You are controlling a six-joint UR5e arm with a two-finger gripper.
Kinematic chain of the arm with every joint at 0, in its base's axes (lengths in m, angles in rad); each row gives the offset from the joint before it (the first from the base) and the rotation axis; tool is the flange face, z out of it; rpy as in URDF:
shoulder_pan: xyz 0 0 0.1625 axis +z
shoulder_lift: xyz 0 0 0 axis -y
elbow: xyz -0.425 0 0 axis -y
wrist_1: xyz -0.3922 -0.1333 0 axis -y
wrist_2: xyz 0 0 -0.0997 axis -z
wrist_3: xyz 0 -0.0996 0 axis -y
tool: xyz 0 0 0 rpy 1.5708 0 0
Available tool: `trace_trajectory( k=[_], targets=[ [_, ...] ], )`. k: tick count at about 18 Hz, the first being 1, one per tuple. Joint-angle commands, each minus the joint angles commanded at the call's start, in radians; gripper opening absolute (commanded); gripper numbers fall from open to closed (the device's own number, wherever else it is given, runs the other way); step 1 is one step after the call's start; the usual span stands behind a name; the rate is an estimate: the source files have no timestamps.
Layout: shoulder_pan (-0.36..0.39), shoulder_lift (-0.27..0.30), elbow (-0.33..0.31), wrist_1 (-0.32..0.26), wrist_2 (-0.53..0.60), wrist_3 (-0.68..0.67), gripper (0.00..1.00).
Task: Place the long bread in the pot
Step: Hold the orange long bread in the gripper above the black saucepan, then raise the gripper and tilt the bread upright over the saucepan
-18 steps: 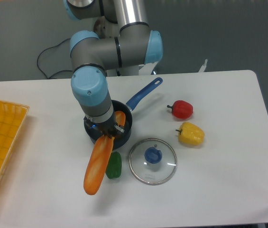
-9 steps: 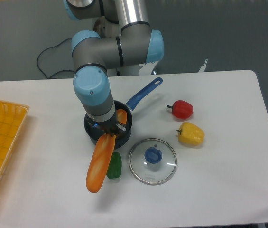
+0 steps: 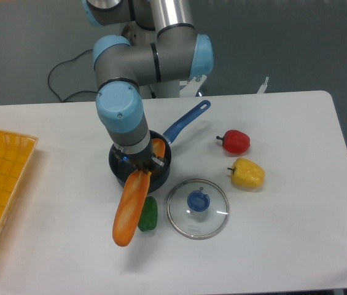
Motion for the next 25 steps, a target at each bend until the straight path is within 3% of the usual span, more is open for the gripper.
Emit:
trace_trajectory(
  k=[7, 10, 14, 21, 25],
  targets=[
    [0.018, 0.045, -0.020, -0.089, 0.006, 0.130, 0.01],
    [0.025, 0.058, -0.043, -0.107, 0.067, 0.172, 0.01],
    [0.025, 0.072, -0.052, -0.184, 0.118, 0.251, 0.01],
    [0.028, 0.104, -0.083, -0.207, 0.156, 0.333, 0.01],
    [0.049, 0.127, -0.086, -0.277, 0.221, 0.480, 0.01]
  ],
)
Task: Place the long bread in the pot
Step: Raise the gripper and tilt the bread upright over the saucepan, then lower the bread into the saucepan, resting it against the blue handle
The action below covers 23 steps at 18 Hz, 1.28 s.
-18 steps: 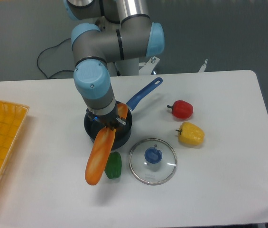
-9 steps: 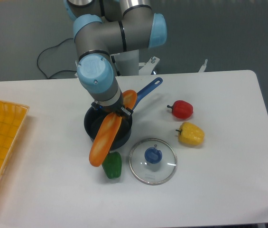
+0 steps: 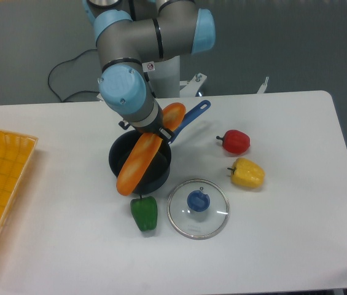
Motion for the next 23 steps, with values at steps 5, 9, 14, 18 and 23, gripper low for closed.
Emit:
trace_trajectory(
  k=[5, 9, 14, 18, 23],
  targets=[
    [0.018, 0.021, -0.002, -0.017, 0.006, 0.031, 0.01],
    [0.017, 0.025, -0.011, -0.028, 0.022, 0.069, 0.02],
    [0.011, 0.019, -0.012, -0.025, 0.023, 0.060, 0.03],
    [0.006, 0.012, -0.026, -0.022, 0.023, 0.033, 0.04],
    [-0.011, -0.014, -0.031, -0.019, 0.034, -0.029, 0.04]
  ],
)
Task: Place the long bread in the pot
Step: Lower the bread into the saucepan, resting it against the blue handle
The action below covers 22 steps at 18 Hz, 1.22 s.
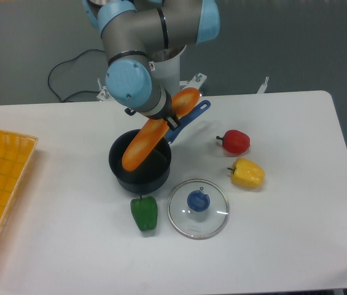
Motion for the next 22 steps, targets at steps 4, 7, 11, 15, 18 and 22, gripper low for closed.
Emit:
trace_trajectory(
  k=[4, 7, 11, 15, 18, 22],
  targets=[
    [-0.025, -0.017, 0.000, 0.002, 0.011, -0.026, 0.04],
    [-0.038, -0.037, 0.000, 0.003, 0.012, -0.054, 0.04],
    [-0.055, -0.045, 0.000, 0.002, 0.032, -0.075, 0.04],
    [-0.060, -0.057, -0.003, 0.003, 0.032, -0.087, 0.08],
    [-0.071, -0.064, -0.002, 0.003, 0.032, -0.103, 0.08],
    [-0.078, -0.078, 0.000, 0.009, 0.032, -0.114, 0.28]
  ],
)
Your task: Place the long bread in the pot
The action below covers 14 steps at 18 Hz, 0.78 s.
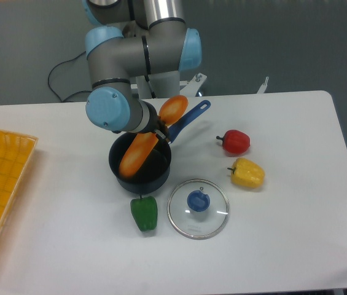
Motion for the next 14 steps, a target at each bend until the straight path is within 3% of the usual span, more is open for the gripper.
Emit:
trace_trajectory(
  k=[3, 6, 8, 14],
  targets=[
    [-0.005, -0.002, 0.000, 0.002, 0.011, 0.002, 0.61],
    [-0.006, -0.008, 0.000, 0.002, 0.012, 0.002, 0.80],
    [-0.006, -0.009, 0.002, 0.003, 0.012, 0.000, 1.00],
    [-0.008, -0.017, 0.015, 0.003, 0.005, 0.000, 1.00]
  ],
)
